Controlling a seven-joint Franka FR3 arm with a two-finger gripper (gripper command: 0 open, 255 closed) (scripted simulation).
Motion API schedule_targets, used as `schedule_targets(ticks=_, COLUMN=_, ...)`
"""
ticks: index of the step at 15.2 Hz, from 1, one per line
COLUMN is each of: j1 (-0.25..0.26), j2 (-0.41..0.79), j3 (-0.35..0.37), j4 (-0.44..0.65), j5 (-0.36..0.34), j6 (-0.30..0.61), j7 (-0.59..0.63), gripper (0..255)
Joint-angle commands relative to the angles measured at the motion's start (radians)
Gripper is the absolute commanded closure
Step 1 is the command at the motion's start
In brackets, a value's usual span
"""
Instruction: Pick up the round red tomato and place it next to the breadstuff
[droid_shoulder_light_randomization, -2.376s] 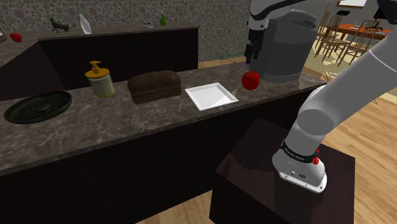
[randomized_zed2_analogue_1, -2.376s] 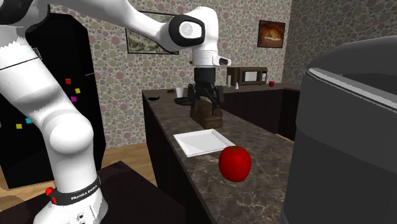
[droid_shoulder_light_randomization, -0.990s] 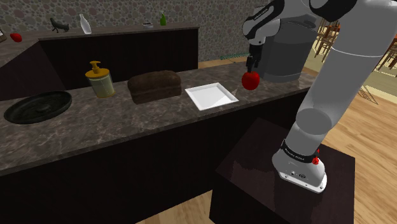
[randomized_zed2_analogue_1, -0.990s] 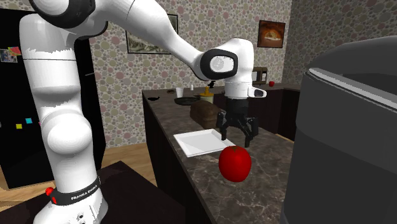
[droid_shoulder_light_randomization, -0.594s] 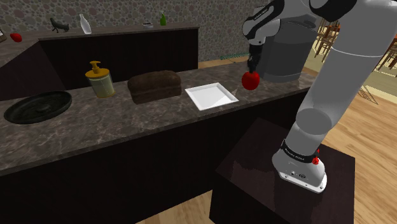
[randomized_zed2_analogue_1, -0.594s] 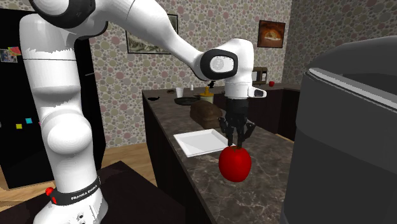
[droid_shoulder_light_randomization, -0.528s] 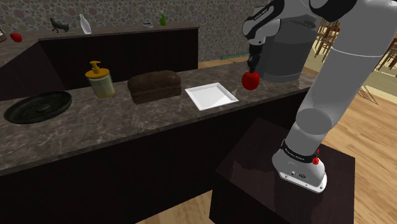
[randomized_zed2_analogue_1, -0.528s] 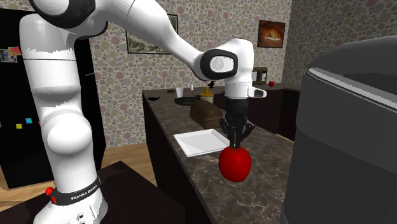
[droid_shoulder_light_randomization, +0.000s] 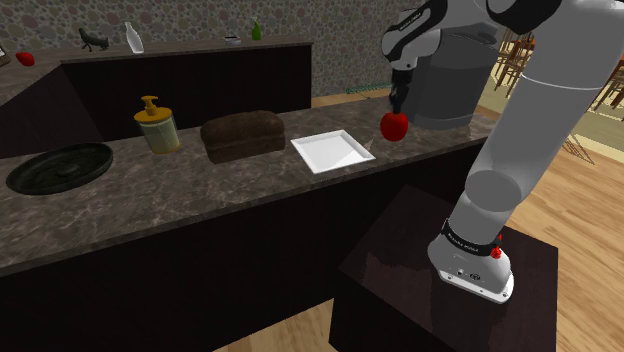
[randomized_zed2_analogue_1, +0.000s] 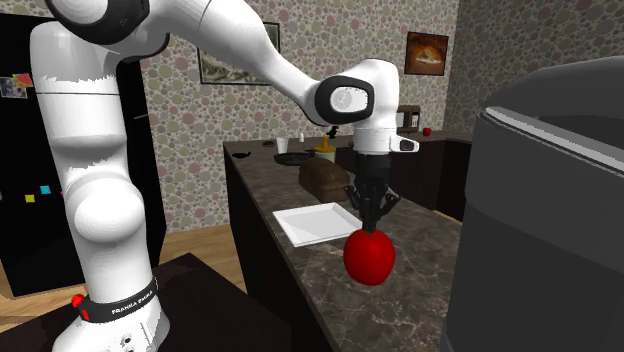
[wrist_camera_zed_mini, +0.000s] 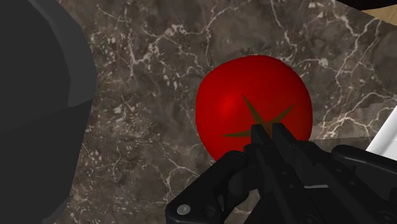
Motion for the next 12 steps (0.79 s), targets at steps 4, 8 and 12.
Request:
schedule_targets(ticks=4, j1=0.003, j2=-0.028, j3=0.003, j4=0.036, j5=-0.015, j6=-0.060, j7=0.009, gripper=255)
schedule_targets(ticks=8, j1=0.004, j2=-0.049, j3=0.006, j4=0.072, j5=-0.025, j6=-0.113, j7=0.014, gripper=255)
schedule_targets(ticks=12, j1=0.006, j2=-0.065, j3=0.009, j4=0.111, j5=-0.033, j6=-0.166, j7=0.018, gripper=255)
